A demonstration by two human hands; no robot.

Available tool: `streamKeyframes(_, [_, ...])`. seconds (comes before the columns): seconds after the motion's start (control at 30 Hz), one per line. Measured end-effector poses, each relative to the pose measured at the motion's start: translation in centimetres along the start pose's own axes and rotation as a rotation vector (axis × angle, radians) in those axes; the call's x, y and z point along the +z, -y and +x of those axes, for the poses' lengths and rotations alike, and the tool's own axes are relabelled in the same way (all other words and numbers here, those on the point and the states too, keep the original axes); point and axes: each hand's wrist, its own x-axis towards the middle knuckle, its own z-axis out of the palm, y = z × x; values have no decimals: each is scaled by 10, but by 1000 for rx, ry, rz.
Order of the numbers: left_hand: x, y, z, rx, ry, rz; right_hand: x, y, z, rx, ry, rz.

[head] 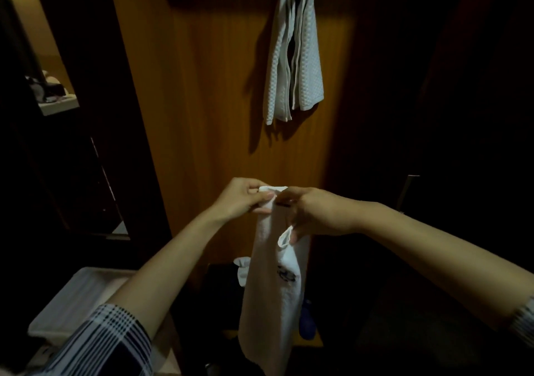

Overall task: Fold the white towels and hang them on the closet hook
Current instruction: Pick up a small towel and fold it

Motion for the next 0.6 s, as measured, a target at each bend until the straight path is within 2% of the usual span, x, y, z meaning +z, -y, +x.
streamKeyframes(0.1, [2, 1, -2, -53, 60, -154, -2, -6, 1, 27, 15, -39])
streamKeyframes(0.17, [3, 0, -4, -54, 75, -227, -2, -13, 1, 63, -61, -47])
streamKeyframes(0.33, [14, -8, -4, 41, 92, -96, 4, -29, 4, 152, -305, 23])
streamKeyframes(0.6, [21, -20, 0, -53, 103, -179, 10, -37, 5, 240, -381, 50])
